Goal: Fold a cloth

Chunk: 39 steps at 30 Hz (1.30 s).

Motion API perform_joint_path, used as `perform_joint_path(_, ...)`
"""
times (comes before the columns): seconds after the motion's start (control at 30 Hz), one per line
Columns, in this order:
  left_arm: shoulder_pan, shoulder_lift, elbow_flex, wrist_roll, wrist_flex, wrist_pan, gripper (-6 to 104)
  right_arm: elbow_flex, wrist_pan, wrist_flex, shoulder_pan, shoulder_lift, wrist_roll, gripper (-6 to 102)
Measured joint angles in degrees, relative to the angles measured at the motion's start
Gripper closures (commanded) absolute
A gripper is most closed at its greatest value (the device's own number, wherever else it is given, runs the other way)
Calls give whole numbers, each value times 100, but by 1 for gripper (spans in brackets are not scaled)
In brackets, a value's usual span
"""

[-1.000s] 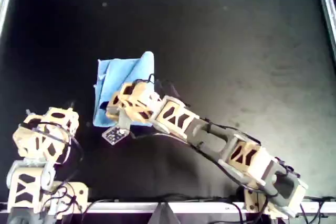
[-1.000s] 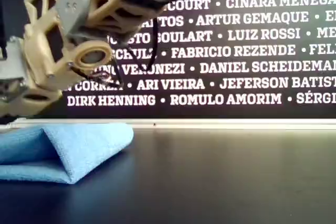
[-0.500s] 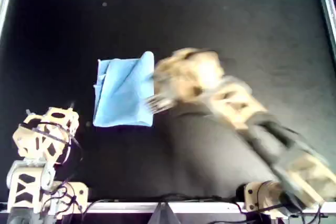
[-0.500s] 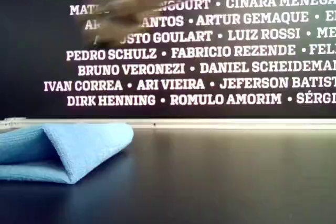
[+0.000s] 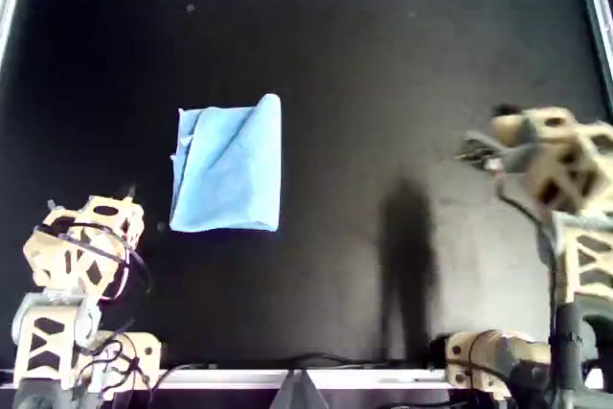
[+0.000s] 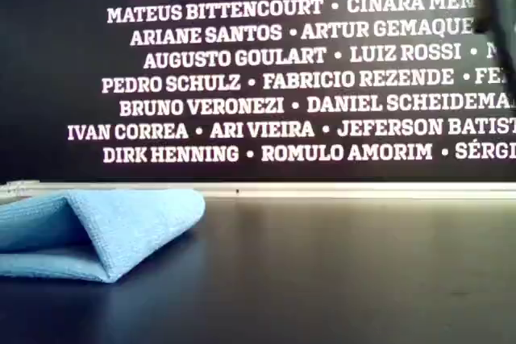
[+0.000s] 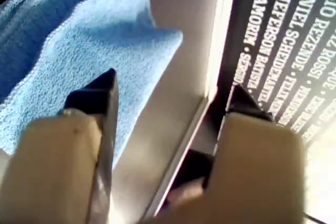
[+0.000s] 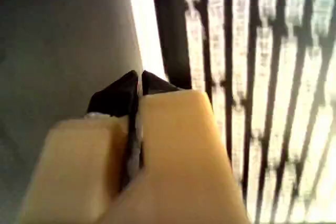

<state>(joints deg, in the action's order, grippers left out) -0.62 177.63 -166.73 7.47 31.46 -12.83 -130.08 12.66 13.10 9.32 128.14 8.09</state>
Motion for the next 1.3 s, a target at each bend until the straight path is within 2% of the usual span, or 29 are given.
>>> perform_joint_path(0.2,0,0,0,0,0,0,23,-1081,0,-712,141,510,0,93)
perform_joint_path(0.5,0,0,0,0,0,0,23,-2505,0,-765,141,2338,-18,93)
perform_joint_path(0.67,0,0,0,0,0,0,23,-2962,70,-765,-123,2566,-9,93)
perform_joint_path(0.73,0,0,0,0,0,0,23,-3094,-35,-782,-88,2584,0,93)
perform_joint_path(0.9,0,0,0,0,0,0,23,-3437,-35,-800,-176,2909,0,93)
perform_joint_path(1.03,0,0,0,0,0,0,23,-3850,-334,-800,-202,3674,-9,93)
perform_joint_path(1.17,0,0,0,0,0,0,23,-4148,-659,-800,-571,4588,-35,93)
perform_joint_path(1.23,0,0,0,0,0,0,23,-4271,-905,-817,-677,4825,-35,93)
perform_joint_path(1.3,0,0,0,0,0,0,23,-4271,-993,-835,-756,4834,-35,93)
